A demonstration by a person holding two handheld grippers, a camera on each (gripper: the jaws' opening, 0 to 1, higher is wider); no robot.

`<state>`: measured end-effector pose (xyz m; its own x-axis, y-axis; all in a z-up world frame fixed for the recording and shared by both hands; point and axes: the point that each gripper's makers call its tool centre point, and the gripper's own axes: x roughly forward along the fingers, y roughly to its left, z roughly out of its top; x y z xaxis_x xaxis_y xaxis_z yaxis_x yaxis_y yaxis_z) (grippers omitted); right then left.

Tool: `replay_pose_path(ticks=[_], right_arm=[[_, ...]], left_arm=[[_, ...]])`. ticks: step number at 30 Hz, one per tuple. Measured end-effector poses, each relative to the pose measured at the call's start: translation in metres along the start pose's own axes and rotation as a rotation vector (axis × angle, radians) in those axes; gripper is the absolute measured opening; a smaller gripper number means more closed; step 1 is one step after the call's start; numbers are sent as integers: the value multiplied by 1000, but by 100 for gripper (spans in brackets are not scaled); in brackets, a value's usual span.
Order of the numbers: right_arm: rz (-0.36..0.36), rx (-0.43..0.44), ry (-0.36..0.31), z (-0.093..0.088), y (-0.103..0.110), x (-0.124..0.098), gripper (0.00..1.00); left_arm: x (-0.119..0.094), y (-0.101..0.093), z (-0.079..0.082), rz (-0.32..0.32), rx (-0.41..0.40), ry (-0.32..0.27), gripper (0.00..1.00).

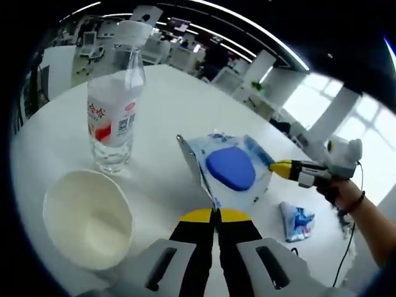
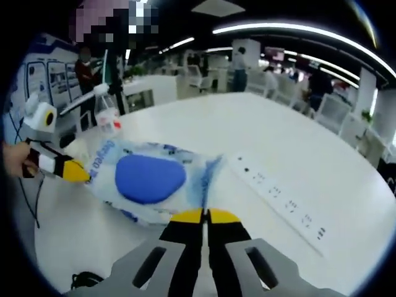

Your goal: Arrange the tabletop items into an orderly group along one side of the table until the central work area is clear of visible clutter.

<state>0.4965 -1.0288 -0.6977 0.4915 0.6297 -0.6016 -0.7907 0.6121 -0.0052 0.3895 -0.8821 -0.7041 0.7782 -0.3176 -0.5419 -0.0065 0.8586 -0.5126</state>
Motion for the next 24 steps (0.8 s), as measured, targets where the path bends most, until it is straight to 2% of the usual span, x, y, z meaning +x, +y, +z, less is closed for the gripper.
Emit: replay_pose_path(ticks=[17,24], right_arm=[[4,11,-8,7,29,-46,0],[-48,62,-4,6,33,-61,0]], left_arm=[[-13,1,34,-25,37,-35,1],[-13,-7,39,-77,62,-24,1]])
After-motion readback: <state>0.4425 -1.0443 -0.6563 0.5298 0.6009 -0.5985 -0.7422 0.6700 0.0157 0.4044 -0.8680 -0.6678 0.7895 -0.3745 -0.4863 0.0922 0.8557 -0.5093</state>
